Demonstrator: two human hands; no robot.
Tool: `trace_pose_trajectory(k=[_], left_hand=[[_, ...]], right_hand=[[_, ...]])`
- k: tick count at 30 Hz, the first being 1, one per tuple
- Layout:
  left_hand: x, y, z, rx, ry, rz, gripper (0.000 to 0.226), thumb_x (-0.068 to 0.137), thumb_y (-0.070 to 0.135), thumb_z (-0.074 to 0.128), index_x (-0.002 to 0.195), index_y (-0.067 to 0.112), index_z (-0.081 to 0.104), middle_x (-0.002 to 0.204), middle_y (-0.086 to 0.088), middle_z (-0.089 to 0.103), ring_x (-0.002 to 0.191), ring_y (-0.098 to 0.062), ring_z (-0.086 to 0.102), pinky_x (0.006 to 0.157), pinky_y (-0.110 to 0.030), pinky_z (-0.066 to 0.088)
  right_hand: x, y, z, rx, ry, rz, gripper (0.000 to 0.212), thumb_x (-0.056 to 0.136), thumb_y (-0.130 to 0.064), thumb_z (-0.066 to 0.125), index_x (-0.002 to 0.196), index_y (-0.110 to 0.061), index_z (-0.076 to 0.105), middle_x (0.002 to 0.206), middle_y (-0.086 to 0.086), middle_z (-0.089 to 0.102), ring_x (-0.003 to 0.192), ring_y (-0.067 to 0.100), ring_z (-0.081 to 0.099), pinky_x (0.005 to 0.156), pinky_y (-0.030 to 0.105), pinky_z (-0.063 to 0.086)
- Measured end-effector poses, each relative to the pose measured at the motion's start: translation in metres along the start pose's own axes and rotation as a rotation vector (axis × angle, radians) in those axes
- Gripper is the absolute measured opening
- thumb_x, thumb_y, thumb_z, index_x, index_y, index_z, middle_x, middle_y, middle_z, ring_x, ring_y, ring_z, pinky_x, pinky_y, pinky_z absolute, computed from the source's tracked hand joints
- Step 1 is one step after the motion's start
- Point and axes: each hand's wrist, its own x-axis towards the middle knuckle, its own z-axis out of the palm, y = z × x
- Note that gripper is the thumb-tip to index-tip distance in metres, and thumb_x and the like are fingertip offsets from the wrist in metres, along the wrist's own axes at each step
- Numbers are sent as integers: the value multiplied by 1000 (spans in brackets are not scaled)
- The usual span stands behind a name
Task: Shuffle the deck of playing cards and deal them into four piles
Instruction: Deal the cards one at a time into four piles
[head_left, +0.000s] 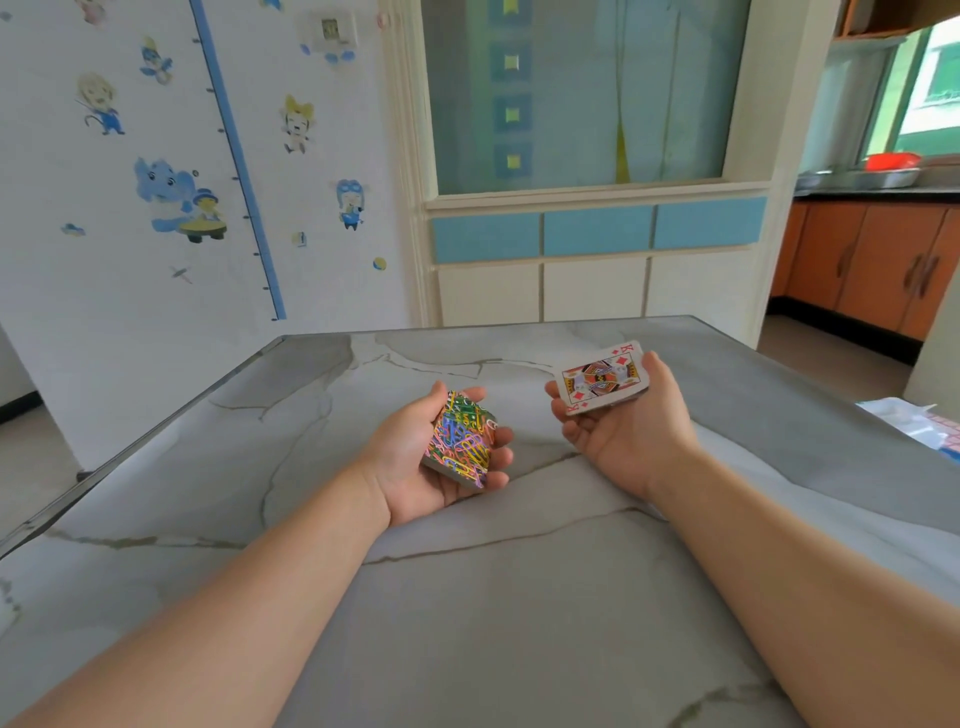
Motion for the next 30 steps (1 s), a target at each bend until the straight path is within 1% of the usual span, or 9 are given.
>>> trace_pose_trajectory(k=[6, 8, 10, 13, 16, 19, 23, 27, 30], left_hand=[[-3, 0, 1, 1, 21, 11, 49, 100, 50, 32, 128, 17, 56, 89, -25, 71, 68, -37, 70, 58, -45, 59], [-3, 0, 2, 0, 42, 18, 49, 100, 51, 31, 125, 17, 57, 87, -24, 72, 71, -39, 72, 59, -48, 60], [-3, 0, 4, -53, 60, 24, 52, 98, 56, 32, 122, 17, 57, 88, -26, 73, 75, -43, 72, 64, -53, 60], [-6, 1, 4, -61, -5, 2, 70, 92, 68, 30, 109, 12, 68, 95, -22, 73, 83, -37, 72, 76, -49, 58], [-8, 2, 3, 0, 52, 19, 51, 96, 56, 39, 112, 13, 62, 97, -13, 67, 88, -28, 68, 76, -35, 58], [-10, 1, 6, 24, 50, 45, 33, 99, 43, 45, 116, 19, 59, 92, -12, 69, 81, -27, 71, 65, -36, 59], [-11, 0, 5, 37, 8, 31, 41, 98, 36, 48, 130, 13, 57, 102, -15, 70, 86, -30, 72, 69, -39, 60], [-15, 2, 0, 63, -70, -52, 27, 80, 18, 56, 93, 5, 76, 94, -16, 74, 83, -28, 73, 75, -38, 59], [-14, 3, -2, 158, -42, -69, 31, 69, 4, 47, 76, 6, 77, 85, -16, 74, 74, -26, 72, 68, -34, 59]], right_hand=[[3, 2, 3, -59, 33, -21, 75, 97, -64, 24, 119, -2, 60, 104, 25, 70, 73, 28, 64, 60, 33, 47], [3, 8, 9, -198, 138, -170, 63, 97, -62, 32, 120, -10, 59, 107, 17, 68, 77, 25, 62, 60, 34, 48], [-4, 19, 22, -474, 154, -466, 38, 96, -54, 45, 116, -23, 53, 106, -3, 65, 85, 16, 58, 69, 30, 49], [-19, 51, 40, -974, -235, -631, 31, 87, -40, 67, 107, -23, 50, 96, -18, 65, 87, 8, 59, 77, 28, 49], [-22, 67, 46, -1525, -409, -552, 56, 73, -49, 80, 108, -27, 42, 128, -4, 49, 115, 12, 47, 94, 23, 37], [-25, 59, 43, -1470, -425, -517, 62, 65, -47, 86, 105, -31, 41, 126, -13, 44, 105, -7, 46, 87, 12, 37], [-25, 58, 38, -1432, -358, -552, 62, 60, -38, 89, 101, -29, 43, 109, -13, 52, 94, 4, 52, 85, 26, 48], [-21, 57, 39, -1393, -321, -629, 64, 52, -41, 91, 96, -31, 45, 98, -12, 47, 83, -1, 48, 72, 14, 39], [-19, 59, 37, -1492, -342, -628, 67, 54, -46, 88, 103, -32, 45, 105, -12, 46, 94, 6, 49, 80, 22, 43]])
